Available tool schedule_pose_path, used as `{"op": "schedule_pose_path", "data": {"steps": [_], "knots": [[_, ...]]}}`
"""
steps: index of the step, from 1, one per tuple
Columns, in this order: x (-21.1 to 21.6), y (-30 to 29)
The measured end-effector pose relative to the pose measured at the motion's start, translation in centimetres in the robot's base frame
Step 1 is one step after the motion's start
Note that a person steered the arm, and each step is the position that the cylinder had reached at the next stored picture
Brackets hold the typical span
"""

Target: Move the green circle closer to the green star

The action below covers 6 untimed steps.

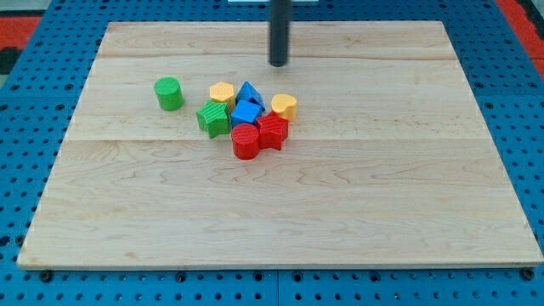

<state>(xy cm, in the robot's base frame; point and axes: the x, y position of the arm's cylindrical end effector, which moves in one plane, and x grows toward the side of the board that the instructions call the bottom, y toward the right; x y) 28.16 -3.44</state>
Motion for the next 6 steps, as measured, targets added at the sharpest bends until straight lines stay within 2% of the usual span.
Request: {"op": "schedule_pose_path", "data": {"steps": [1, 2, 3, 4, 5, 6], "knots": [[1.9, -9.5], [7.1, -9.8], [9.7, -10.1], [5.2, -12.6], [8.2, -15.8], [12.3, -14.4]]}}
